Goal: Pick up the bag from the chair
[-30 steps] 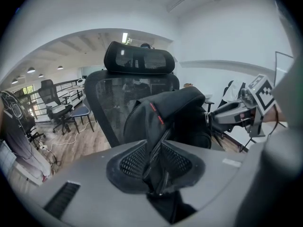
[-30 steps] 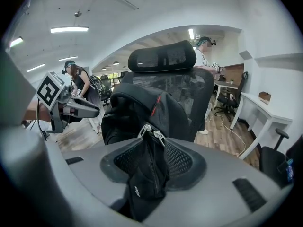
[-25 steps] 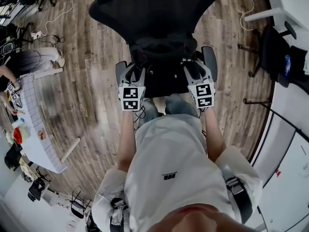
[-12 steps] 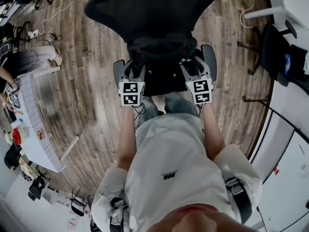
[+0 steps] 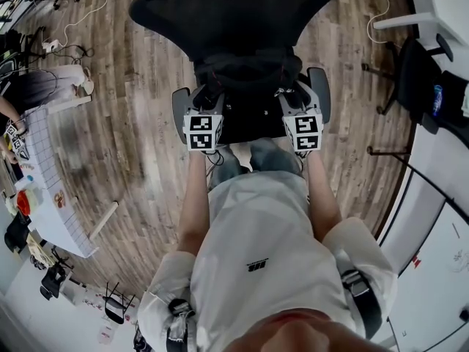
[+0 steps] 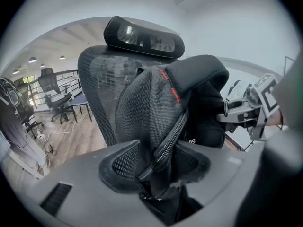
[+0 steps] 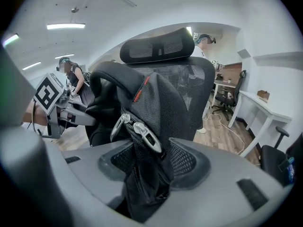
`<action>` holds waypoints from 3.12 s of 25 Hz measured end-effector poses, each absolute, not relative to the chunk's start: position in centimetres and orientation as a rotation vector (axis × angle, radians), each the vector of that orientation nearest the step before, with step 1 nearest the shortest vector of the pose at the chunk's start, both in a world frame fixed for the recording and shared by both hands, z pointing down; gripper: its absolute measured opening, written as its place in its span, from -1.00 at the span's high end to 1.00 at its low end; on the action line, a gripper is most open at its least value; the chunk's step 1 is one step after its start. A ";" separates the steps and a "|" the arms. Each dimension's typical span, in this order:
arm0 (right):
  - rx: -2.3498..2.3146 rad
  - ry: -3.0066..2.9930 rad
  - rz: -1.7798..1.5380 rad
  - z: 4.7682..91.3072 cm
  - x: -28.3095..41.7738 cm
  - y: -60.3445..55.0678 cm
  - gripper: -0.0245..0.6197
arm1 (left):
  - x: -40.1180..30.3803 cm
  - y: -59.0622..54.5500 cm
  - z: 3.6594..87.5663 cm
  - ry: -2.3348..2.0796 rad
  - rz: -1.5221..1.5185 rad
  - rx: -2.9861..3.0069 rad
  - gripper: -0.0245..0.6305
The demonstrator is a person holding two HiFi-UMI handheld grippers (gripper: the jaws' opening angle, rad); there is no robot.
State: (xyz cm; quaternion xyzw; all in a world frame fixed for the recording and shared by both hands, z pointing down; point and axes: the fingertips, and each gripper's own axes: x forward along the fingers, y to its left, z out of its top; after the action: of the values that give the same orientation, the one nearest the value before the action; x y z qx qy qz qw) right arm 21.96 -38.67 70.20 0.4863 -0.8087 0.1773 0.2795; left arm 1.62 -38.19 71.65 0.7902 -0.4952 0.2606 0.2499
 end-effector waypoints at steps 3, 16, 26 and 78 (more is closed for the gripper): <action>1.298 -2.189 0.471 70.2 21.7 -39.1 0.41 | 1.7 -38.5 71.9 -1.354 0.669 2.143 0.32; 1.279 -2.232 0.518 70.4 20.3 -39.0 0.77 | 2.5 -38.1 71.7 -1.372 0.605 2.154 0.78; 1.294 -2.227 0.583 69.0 20.2 -38.1 0.88 | 2.8 -37.4 70.8 -1.362 0.605 2.126 0.85; 1.321 -2.572 0.322 42.4 22.0 -34.6 0.89 | 3.8 -33.0 43.9 -1.630 0.308 2.368 0.87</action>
State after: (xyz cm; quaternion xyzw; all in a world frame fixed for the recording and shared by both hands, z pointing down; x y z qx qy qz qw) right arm 22.00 -34.64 42.42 0.4511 -0.8781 0.1100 0.1156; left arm 3.83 -33.05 43.90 0.8126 -0.5594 0.1055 0.1249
